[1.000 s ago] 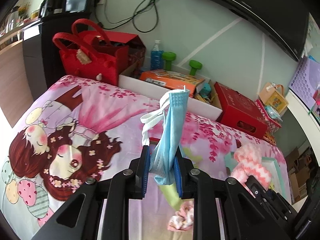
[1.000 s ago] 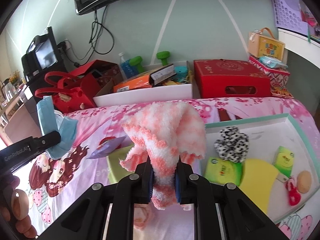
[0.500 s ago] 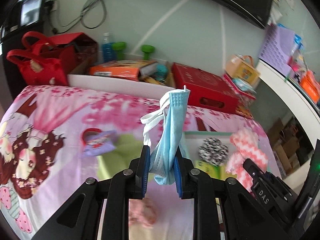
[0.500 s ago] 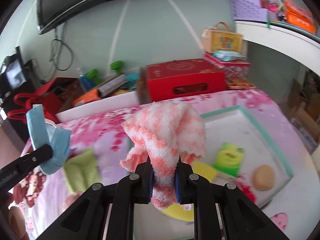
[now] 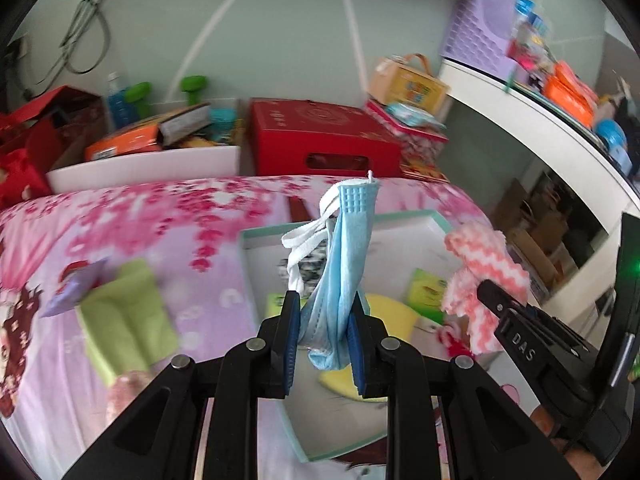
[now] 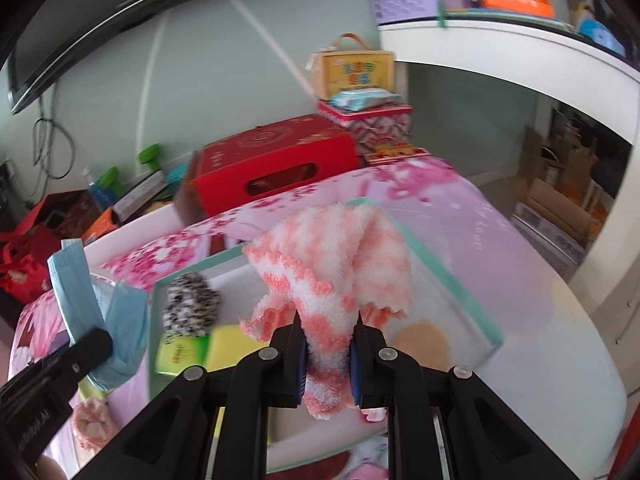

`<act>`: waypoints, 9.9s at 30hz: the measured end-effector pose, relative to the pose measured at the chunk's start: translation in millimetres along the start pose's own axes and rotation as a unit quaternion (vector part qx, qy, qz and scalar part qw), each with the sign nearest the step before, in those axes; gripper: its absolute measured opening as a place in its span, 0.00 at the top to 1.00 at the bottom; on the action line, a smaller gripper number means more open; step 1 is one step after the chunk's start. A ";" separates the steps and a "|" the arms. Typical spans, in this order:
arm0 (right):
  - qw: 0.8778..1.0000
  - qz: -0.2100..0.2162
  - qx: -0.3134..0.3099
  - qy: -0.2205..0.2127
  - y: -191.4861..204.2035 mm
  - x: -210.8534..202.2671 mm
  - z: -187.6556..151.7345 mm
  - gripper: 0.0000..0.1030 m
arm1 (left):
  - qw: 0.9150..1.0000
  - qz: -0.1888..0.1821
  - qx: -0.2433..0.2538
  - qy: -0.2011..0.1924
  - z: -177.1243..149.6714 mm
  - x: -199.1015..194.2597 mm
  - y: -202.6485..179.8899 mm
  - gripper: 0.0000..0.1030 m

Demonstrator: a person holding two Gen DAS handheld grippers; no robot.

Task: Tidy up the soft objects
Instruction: 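Lift the mask and towel and carry both over the tray, then open both tools to drop the mask and towel into the tray, then move both tools away from the tray toward the remaining items on the bed, then grasp the pink lace scrunchie with the right tool while the left tool grasps the green cloth, then carry the scrunchie and green cloth over the tray and open both tools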

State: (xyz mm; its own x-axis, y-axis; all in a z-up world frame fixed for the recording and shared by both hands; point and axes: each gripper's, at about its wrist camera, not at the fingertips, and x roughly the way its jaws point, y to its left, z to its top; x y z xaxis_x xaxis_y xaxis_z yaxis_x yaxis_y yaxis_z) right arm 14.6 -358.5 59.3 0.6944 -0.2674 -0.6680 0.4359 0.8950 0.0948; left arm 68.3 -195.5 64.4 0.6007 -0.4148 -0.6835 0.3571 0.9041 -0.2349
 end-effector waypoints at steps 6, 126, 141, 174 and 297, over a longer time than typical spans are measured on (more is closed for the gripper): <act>0.999 -0.024 0.023 0.003 -28.6 2.9 2.1 0.83 | 1.000 -0.019 0.015 0.009 -1.3 19.8 -23.3 0.78; 0.986 0.124 -0.105 0.034 135.7 -6.3 -22.1 0.00 | 0.944 0.232 -0.235 0.026 -44.4 -66.8 212.2 0.06; 0.963 0.178 -0.187 0.082 213.7 -2.4 -63.4 0.00 | 0.925 0.227 -0.297 0.065 -75.7 -70.3 252.2 0.06; 0.936 0.185 -0.224 0.200 237.9 32.9 -110.0 0.22 | 0.936 0.212 -0.271 0.071 -75.9 -39.5 248.0 0.04; 0.996 0.083 0.036 0.027 25.4 0.1 -3.6 0.71 | 0.989 -0.100 -0.015 -0.104 7.3 -36.6 35.3 0.98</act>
State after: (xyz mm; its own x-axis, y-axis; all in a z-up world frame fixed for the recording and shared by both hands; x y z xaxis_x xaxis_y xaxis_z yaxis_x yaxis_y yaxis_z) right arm 23.7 -334.5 59.0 0.7298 -0.0973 -0.6767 0.3597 0.8964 0.2590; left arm 64.1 -149.1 86.2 0.6552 -0.5955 -0.4648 0.4645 0.8028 -0.3737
